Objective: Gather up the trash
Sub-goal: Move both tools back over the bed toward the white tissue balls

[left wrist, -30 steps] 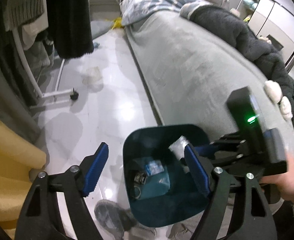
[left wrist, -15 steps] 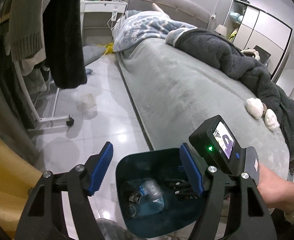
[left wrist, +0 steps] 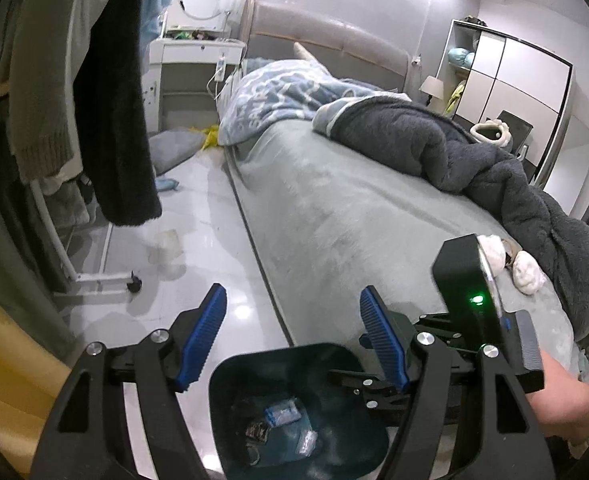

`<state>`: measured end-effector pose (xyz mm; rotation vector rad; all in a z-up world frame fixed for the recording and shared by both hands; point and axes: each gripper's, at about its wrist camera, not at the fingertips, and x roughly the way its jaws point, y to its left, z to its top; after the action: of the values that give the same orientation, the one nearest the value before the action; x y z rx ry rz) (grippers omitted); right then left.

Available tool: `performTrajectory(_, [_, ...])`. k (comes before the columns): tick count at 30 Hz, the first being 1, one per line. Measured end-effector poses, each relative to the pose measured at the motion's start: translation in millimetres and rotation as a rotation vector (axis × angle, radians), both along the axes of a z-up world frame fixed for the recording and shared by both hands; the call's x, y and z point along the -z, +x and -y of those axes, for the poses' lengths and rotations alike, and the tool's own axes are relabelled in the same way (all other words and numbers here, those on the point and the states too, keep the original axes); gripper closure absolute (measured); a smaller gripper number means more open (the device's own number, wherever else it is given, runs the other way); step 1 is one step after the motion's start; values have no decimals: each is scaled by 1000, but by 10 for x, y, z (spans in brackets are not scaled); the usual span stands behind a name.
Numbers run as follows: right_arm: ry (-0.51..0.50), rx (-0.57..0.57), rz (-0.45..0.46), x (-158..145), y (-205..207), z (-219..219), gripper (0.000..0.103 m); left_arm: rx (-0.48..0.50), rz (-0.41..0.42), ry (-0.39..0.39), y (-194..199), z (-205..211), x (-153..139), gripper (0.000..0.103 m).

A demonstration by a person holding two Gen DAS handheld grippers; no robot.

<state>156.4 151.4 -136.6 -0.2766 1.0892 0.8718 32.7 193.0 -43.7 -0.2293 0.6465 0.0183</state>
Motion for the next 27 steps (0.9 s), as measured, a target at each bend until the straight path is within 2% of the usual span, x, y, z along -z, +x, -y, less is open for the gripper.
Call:
performTrajectory(8, [91,41,140,-393,28,398,35,29,34,19,109,287,-155,31])
performTrajectory(14, [115,88,229,-536,58,734,33,59,37,41,228,483,-226,30])
performTrajectory(21, [129,128,294,-664,96,1123,28,94,37,27,353,687,-272,28])
performTrajectory(27, [125,157,339,-706,86,1428,25,136,45,50,491,910,-332,27])
